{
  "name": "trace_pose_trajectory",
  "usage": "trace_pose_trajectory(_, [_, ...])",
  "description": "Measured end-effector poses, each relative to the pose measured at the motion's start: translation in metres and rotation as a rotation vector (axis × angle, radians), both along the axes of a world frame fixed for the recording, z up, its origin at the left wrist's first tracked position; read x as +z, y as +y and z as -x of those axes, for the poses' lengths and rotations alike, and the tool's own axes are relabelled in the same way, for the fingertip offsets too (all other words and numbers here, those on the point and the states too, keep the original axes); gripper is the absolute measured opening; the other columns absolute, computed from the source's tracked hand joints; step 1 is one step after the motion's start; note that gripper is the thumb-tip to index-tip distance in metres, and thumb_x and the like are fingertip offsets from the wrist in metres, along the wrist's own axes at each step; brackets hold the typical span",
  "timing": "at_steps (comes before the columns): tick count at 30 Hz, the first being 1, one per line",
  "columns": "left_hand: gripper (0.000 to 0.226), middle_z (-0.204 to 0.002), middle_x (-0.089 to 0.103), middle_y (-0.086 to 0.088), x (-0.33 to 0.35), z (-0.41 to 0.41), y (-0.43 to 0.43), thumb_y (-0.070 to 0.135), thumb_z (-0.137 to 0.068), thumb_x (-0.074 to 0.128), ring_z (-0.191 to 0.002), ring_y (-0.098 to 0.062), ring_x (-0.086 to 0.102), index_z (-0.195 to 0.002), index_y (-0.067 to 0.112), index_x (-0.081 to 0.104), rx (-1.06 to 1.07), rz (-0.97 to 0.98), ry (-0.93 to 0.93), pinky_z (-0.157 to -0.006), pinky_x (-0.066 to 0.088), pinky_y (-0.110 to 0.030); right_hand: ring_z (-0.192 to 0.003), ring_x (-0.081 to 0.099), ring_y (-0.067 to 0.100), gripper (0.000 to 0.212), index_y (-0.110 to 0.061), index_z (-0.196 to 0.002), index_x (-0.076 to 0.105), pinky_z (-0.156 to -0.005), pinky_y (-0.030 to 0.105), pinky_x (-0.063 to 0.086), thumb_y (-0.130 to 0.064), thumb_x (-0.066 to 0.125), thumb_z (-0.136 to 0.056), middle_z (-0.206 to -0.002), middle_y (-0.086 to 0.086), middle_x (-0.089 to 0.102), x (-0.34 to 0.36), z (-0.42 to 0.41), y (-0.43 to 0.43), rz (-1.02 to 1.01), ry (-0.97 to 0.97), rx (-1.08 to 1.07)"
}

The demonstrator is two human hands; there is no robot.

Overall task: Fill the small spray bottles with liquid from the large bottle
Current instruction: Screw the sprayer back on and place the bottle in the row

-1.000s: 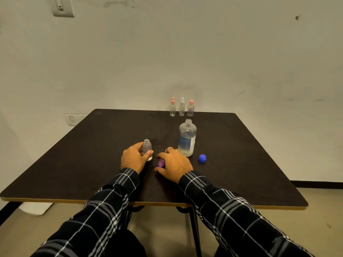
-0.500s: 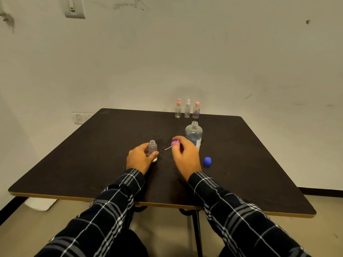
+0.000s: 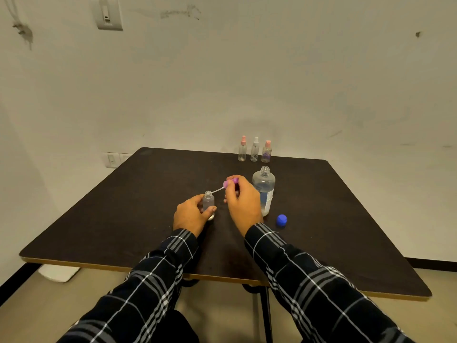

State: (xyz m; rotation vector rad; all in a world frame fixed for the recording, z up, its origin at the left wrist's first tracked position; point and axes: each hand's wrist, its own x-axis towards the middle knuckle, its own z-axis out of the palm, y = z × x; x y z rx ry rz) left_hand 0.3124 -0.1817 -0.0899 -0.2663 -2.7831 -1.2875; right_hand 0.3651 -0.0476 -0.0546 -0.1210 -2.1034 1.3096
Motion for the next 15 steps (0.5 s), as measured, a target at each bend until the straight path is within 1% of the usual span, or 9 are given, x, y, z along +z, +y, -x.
trace_pose_trajectory(2, [0.054,-0.123,0.070,0.001,-0.001,-0.001,0.000,0.035,-0.090,0.075,-0.111,-0.015,0.064,-0.140,0.021,0.058,0.000,-0.004,-0.003,-0.097,0.049,-0.033,-0.086,0.065,0.011,0.015,-0.019,-0.107,0.062,-0.079,0.039,0.059,-0.026,0.050,-0.101,-0.095,-0.003,0.067,0.002,0.004,-0.001,-0.046,-0.021,-0.011])
trace_pose_trajectory(6, [0.053,-0.124,0.069,0.000,-0.002,0.001,0.000,0.036,-0.090,0.074,-0.112,-0.017,0.064,-0.139,0.021,0.058,-0.001,-0.007,-0.005,-0.097,0.049,-0.033,-0.085,0.063,0.013,0.016,-0.015,-0.105,0.063,-0.079,0.034,0.056,-0.024,0.051,-0.101,-0.093,0.001,0.068,0.007,0.011,-0.004,-0.145,-0.071,-0.013])
trace_pose_trajectory(10, [0.053,-0.124,0.069,0.000,-0.002,0.002,-0.001,0.037,-0.090,0.074,-0.113,-0.017,0.064,-0.139,0.022,0.057,-0.002,0.010,-0.018,-0.099,0.050,-0.037,-0.081,0.064,0.011,0.017,-0.018,-0.102,0.063,-0.078,0.032,0.056,-0.031,0.052,-0.100,-0.089,-0.001,0.068,0.012,0.024,-0.006,-0.220,-0.155,0.006])
trace_pose_trajectory(12, [0.053,-0.124,0.069,0.000,-0.003,0.002,-0.001,0.037,-0.090,0.074,-0.114,-0.018,0.063,-0.139,0.023,0.058,0.000,0.010,-0.029,-0.099,0.050,-0.037,-0.085,0.064,0.011,0.020,-0.018,-0.104,0.065,-0.080,0.031,0.056,-0.033,0.053,-0.100,-0.092,-0.001,0.069,0.012,0.031,-0.007,-0.258,-0.199,0.023])
trace_pose_trajectory(15, [0.050,-0.123,0.069,-0.002,-0.002,0.003,0.000,0.035,-0.091,0.073,-0.113,-0.020,0.063,-0.137,0.023,0.059,0.005,0.017,-0.039,-0.097,0.051,-0.039,-0.096,0.063,0.013,0.024,-0.019,-0.111,0.069,-0.089,0.031,0.053,-0.034,0.058,-0.097,-0.105,0.002,0.070,0.012,0.038,-0.010,-0.343,-0.372,0.108])
